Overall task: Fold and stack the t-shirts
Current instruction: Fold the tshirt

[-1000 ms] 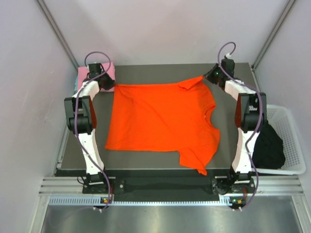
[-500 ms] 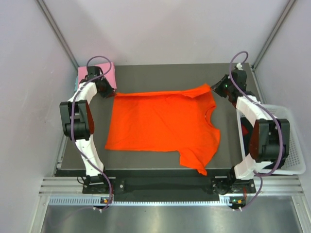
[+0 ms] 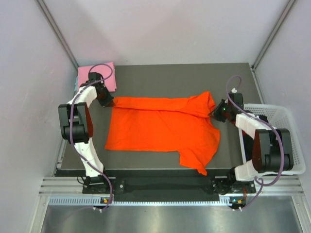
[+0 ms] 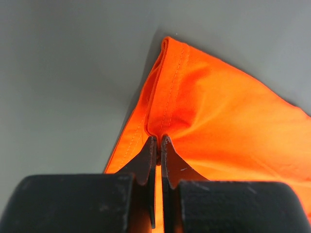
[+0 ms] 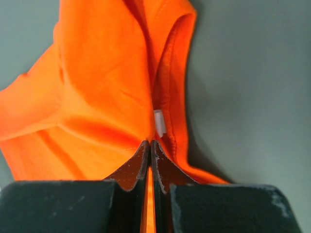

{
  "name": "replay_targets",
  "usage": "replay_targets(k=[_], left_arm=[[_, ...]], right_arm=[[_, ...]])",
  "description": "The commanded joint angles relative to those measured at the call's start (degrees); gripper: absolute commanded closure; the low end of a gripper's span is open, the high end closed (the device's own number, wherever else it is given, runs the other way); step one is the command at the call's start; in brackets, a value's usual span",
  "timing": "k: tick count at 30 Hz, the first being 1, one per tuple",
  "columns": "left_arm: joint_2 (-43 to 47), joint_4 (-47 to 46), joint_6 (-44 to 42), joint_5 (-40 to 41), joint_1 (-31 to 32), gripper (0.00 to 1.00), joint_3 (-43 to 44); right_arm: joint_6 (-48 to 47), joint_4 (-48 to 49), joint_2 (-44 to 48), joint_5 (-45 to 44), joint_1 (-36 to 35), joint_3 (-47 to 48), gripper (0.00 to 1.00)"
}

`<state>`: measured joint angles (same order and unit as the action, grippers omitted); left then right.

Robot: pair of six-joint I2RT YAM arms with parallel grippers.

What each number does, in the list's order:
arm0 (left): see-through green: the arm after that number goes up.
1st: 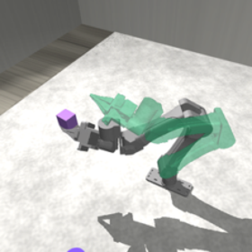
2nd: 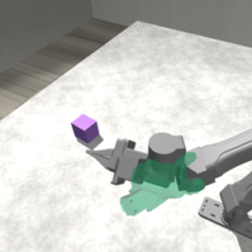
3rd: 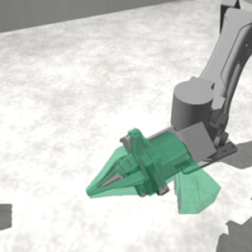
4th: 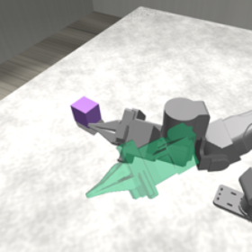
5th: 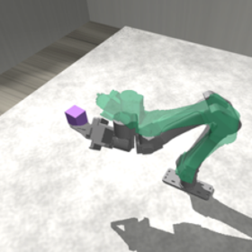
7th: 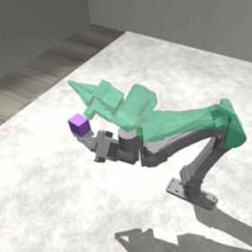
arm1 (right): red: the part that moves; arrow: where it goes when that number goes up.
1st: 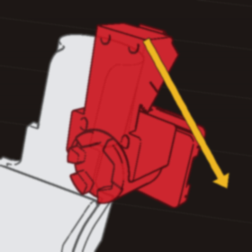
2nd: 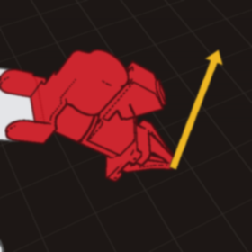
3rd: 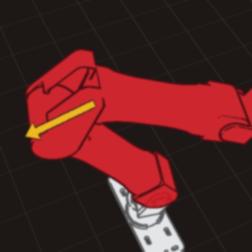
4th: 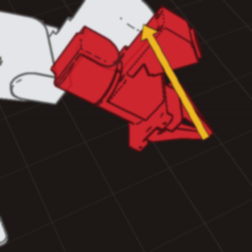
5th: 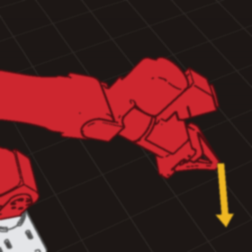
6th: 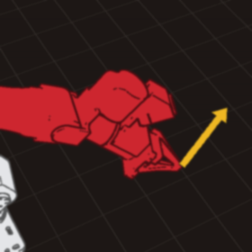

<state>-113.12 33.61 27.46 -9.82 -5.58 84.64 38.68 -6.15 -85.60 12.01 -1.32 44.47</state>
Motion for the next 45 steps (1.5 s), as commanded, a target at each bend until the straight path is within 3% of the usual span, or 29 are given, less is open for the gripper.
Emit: replay_targets(k=[1, 9, 17, 20, 25, 26, 30, 35, 40, 45], left_arm=[[3.3, 0.6, -1.4, 1.3, -0.4, 1.0, -0.8], [3.3, 1.3, -0.8, 2.4, -0.3, 1.0, -2.0], [3.2, 1.8, 0.4, 3.9, -0.1, 1.0, -3.7], [2.8, 2.3, 0.7, 4.2, 0.0, 1.0, -3.9], [3.7, 3.0, 1.8, 5.5, 0.4, 1.0, -5.7], [4.0, 3.4, 2.1, 5.8, 0.5, 0.99, -5.8], [4.5, 7.0, 2.3, 7.5, 0.7, 0.76, -3.5], [6.9, 8.3, 2.6, 9.4, 0.7, 0.62, 0.3], [6.3, 3.2, 1.1, -1.7, 1.0, 0.6, 4.4], [-1.2, -1.0, 0.8, -8.5, 1.5, 0.62, 8.9]], right_arm=[[-0.1, 2.0, 4.1, 2.1, 0.1, 0.7, 1.0], [1.1, 2.3, 8.6, 2.1, 0.2, -3.0, 1.0], [5.6, 5.6, 7.8, 9.9, 0.1, -4.0, 1.0], [5.1, 2.2, 8.3, 6.7, -0.2, -3.4, 0.99], [7.4, 5.7, 6.9, 5.5, -0.3, -9.7, 0.99], [7.6, 5.7, 6.8, 5.4, -0.3, -10.3, 0.99], [8.5, 5.7, 9.5, 5.0, -1.0, -11.9, 0.98], [7.6, 0.8, 13.9, 3.2, -1.2, -11.2, 0.86], [-2.6, -9.0, 13.8, -2.2, -1.2, -1.8, 0.55], [-13.5, -7.9, 4.6, -1.5, 0.1, 8.5, 0.51]])
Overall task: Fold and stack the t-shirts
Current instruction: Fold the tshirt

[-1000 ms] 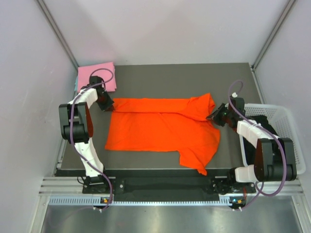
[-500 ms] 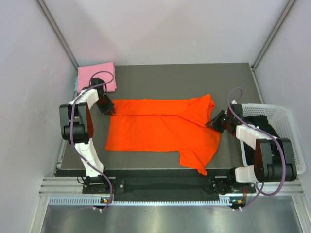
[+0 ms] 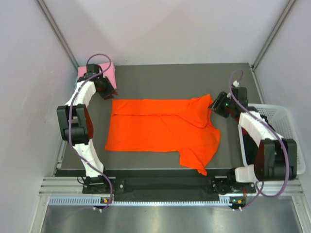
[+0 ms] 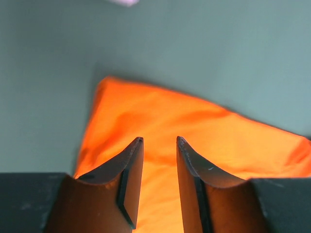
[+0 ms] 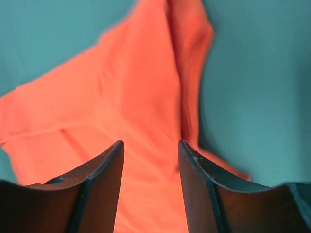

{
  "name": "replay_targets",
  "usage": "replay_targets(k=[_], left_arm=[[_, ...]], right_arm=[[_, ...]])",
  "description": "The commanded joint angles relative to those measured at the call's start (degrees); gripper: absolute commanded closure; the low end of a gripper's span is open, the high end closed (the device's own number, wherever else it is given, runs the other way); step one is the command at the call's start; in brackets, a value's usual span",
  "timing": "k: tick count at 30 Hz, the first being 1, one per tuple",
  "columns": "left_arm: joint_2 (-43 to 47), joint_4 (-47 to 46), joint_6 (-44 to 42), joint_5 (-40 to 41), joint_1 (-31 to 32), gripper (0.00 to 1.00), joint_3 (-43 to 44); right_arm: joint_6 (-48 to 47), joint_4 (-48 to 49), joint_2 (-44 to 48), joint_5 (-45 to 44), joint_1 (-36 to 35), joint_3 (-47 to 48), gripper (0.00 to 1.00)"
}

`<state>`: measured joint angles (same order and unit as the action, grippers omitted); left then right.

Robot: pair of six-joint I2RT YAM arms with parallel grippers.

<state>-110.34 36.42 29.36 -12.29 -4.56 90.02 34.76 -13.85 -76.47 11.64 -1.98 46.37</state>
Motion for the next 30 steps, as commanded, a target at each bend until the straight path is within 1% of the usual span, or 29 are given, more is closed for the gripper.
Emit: replay_targets(k=[1, 3, 5, 6, 7, 9, 12, 15, 18, 21, 23, 26, 27, 28, 29, 30], left_arm=[[-5.3, -3.7, -1.2, -7.1, 0.3, 0.62, 4.3], [-9.0, -3.4, -1.6, -7.7, 0.3, 0.64, 6.1], [-10.8, -3.7, -1.5, -7.8, 0.3, 0.66, 6.9], [-12.3, -4.3, -1.2, -8.1, 0.3, 0.66, 7.3], [-13.1, -4.9, -1.1, -8.2, 0.4, 0.66, 7.5], [-14.8, -5.9, -0.5, -7.7, 0.4, 0.67, 7.8], [-16.7, -6.3, -0.3, -6.4, 0.4, 0.67, 8.5], [-18.3, -6.6, 0.2, -5.2, 0.5, 0.69, 8.6], [-19.3, -6.8, 0.3, -4.1, 0.5, 0.7, 8.3], [-19.6, -6.5, 0.3, -2.8, 0.4, 0.71, 7.9], [-19.7, -6.4, 0.2, -1.5, 0.5, 0.71, 7.5], [-19.7, -5.2, 0.3, 2.6, 0.4, 0.73, 7.5], [-19.8, -4.4, 0.4, 3.8, 0.4, 0.73, 7.6], [-19.9, -3.7, 0.4, 4.8, 0.4, 0.73, 7.6], [-20.1, -3.3, 0.4, 7.8, 0.4, 0.73, 7.7], [-20.2, -2.2, 0.5, 9.0, 0.4, 0.73, 7.7]], right_arm=[[-10.9, 1.0, -6.4, 2.0, 1.0, 8.1, 0.51], [-13.8, 1.1, -11.6, 4.8, 1.3, 13.0, 0.52], [-15.0, 1.4, -16.2, 5.6, 1.4, 15.8, 0.52], [-15.4, 1.4, -17.7, 5.6, 1.5, 18.4, 0.52], [-15.5, 1.3, -19.2, 5.8, 1.5, 19.5, 0.53], [-15.7, 2.0, -22.5, 6.4, 4.0, 21.9, 0.54], [-16.2, 4.0, -26.0, 8.3, 4.5, 25.1, 0.54], [-17.4, 1.6, -31.1, 11.5, 4.6, 29.8, 0.55], [-17.3, 3.4, -33.7, 13.7, 4.9, 30.0, 0.56], [-16.5, 4.3, -34.6, 14.0, 5.2, 29.8, 0.57], [-16.0, 6.0, -35.5, 14.9, 5.4, 29.6, 0.6], [-14.6, 7.3, -35.8, 14.9, 5.8, 29.1, 0.79], [-13.4, 7.8, -35.1, 13.0, 6.4, 27.5, 0.93], [-12.8, 9.5, -34.3, 12.0, 6.7, 26.3, 0.97], [-12.2, 10.2, -32.3, 10.9, 7.6, 25.2, 1.0], [-11.0, 10.8, -31.1, 8.6, 8.0, 22.7, 1.0]])
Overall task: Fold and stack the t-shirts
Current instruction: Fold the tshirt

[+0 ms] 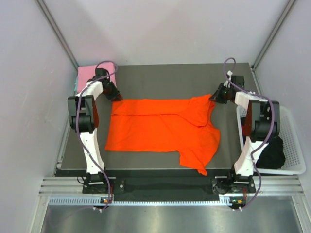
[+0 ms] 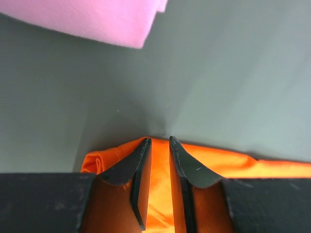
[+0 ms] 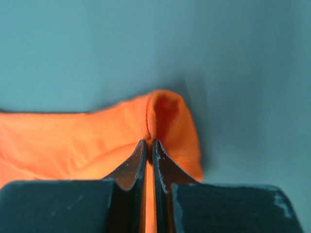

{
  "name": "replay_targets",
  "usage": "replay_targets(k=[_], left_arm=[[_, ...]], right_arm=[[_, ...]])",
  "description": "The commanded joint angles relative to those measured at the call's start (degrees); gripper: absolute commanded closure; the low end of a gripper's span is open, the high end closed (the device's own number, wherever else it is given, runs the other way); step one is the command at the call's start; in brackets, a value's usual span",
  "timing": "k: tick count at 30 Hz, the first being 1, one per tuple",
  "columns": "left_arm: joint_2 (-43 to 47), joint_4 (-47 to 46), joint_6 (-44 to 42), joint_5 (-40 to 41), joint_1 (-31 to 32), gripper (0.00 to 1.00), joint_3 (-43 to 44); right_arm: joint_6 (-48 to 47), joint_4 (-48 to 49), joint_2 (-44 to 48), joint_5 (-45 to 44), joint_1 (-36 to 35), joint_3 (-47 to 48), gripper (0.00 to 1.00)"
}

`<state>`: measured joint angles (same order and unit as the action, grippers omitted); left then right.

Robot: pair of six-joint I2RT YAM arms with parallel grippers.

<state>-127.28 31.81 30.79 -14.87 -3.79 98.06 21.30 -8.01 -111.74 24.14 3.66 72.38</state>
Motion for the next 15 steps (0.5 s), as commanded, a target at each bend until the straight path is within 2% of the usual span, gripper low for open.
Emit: replay_targets(k=[1, 6, 12, 15], left_arm=[[-3.5, 2.8, -0.9, 12.8, -0.3, 0.73, -0.4], [-4.3, 4.3, 0.5, 16.1, -0.3, 0.73, -0.2], [-4.2, 4.1, 0.7, 16.5, -0.3, 0.73, -0.2], [-4.3, 4.1, 0.3, 15.3, -0.3, 0.73, 1.5]], right_arm=[[3.1, 6.2, 6.6, -5.1, 2.6, -4.8, 1.0], [7.4, 7.6, 10.2, -10.8, 2.8, -11.8, 1.0], [10.3, 11.5, 11.8, -11.3, 2.8, -17.6, 1.0], [10.4, 11.8, 11.7, -10.0, 2.7, -17.2, 0.92]])
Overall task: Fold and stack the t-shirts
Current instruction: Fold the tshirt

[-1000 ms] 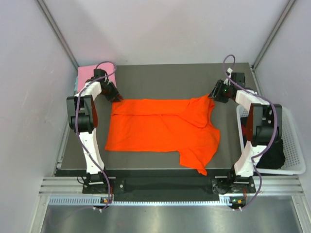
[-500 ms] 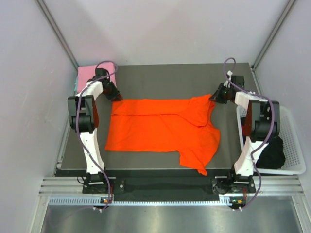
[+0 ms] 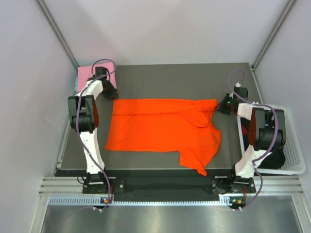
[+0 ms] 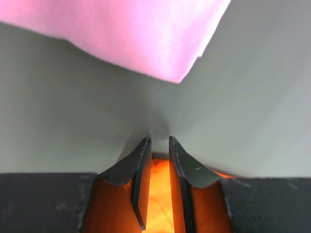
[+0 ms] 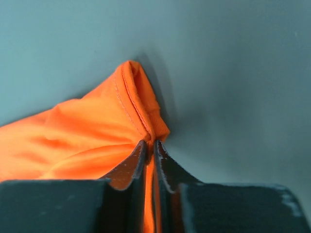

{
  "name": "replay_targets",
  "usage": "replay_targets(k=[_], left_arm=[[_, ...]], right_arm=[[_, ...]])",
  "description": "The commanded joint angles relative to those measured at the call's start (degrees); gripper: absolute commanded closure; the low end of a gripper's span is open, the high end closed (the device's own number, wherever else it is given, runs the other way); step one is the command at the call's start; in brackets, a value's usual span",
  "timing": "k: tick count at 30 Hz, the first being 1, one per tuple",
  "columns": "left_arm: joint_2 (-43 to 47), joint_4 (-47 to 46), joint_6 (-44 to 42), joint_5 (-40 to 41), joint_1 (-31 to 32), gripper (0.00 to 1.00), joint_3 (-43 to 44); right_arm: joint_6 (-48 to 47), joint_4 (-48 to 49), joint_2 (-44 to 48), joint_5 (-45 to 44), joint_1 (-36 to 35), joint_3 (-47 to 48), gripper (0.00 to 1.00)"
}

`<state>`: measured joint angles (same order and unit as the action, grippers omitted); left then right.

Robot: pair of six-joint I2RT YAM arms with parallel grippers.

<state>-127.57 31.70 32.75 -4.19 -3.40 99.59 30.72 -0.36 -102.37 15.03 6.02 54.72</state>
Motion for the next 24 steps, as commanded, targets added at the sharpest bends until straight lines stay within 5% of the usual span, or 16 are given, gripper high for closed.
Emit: replay_targets(k=[1, 7, 11, 16, 24], left_arm=[[-3.9, 4.2, -1.9, 2.0, -0.7, 0.73, 0.9], [0.6, 8.9, -3.6, -3.4, -0.1, 0.68, 10.0], [6.6, 11.1, -4.4, -3.1, 1.5, 0.65, 7.4], [15.4, 7.0, -4.1, -9.6, 3.2, 0.64, -5.7], [18.5, 7.1, -5.1, -5.3, 4.8, 0.63, -17.6]], right_arm=[[0.7, 3.8, 2.8, -0.5, 0.3, 1.1, 0.9], [-5.7, -12.5, 9.0, -5.3, -1.2, 11.6, 0.71], [-10.8, -21.3, 14.2, -12.8, -8.9, 12.3, 0.66], [-18.1, -15.8, 25.7, -14.8, -19.8, 1.3, 0.59], [-42.0, 2.1, 32.1, -34.8, -42.1, -15.0, 0.49]])
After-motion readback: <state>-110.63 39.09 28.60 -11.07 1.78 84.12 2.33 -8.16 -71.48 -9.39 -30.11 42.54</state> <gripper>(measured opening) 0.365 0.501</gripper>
